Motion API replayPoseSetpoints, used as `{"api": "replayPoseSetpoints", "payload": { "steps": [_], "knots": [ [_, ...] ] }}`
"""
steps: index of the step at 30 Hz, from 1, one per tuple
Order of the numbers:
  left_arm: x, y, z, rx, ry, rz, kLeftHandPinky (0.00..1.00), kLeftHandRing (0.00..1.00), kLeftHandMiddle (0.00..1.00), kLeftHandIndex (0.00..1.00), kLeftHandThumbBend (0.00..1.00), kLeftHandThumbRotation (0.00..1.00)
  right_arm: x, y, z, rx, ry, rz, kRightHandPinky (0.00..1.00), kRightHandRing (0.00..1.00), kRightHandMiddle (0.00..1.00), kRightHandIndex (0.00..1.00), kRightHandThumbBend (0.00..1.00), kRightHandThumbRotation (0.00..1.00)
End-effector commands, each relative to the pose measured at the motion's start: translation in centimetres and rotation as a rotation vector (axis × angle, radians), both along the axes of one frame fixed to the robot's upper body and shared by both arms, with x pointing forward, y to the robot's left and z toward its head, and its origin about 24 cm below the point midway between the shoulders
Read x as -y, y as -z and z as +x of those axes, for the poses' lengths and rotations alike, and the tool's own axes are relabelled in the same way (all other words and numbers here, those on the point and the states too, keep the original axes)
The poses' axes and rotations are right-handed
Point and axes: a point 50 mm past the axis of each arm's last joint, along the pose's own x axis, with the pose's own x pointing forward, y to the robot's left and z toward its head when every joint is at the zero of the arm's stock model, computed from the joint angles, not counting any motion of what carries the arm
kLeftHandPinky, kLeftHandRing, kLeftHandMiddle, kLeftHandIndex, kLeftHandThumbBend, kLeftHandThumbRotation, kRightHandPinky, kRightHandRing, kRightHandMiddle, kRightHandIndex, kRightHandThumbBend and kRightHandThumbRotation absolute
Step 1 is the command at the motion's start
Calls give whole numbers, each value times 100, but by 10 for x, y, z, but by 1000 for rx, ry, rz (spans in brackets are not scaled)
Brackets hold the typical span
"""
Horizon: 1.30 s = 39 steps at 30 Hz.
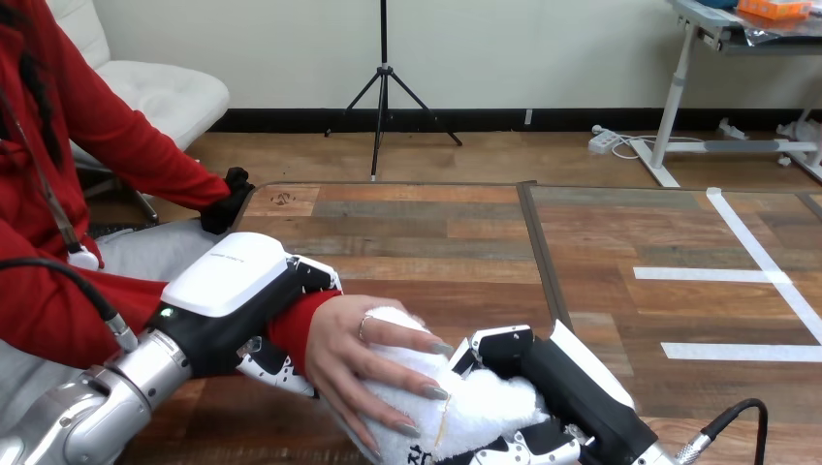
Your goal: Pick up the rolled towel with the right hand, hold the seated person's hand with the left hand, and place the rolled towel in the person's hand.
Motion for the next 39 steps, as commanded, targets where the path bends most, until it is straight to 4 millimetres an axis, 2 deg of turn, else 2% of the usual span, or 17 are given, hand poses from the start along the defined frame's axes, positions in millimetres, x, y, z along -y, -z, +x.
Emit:
{"api": "replayPoseSetpoints", "payload": {
  "steps": [1,7,21,39],
  "knots": [
    [16,-33,22,178,27,-48,86,80,79,83,100,40,-44,-104,29,499,-261,141,97,98,98,97,100,42],
    [16,-33,21,184,24,-27,91,88,86,89,100,48,-44,-103,29,499,-259,139,99,100,100,99,100,47],
    [15,-32,21,186,25,1,95,97,98,99,100,57,-42,-102,29,487,-248,151,100,100,100,100,100,50],
    [16,-30,20,190,23,4,99,100,100,100,100,58,-39,-100,29,488,-234,98,100,100,100,100,100,54]
  ]
}}
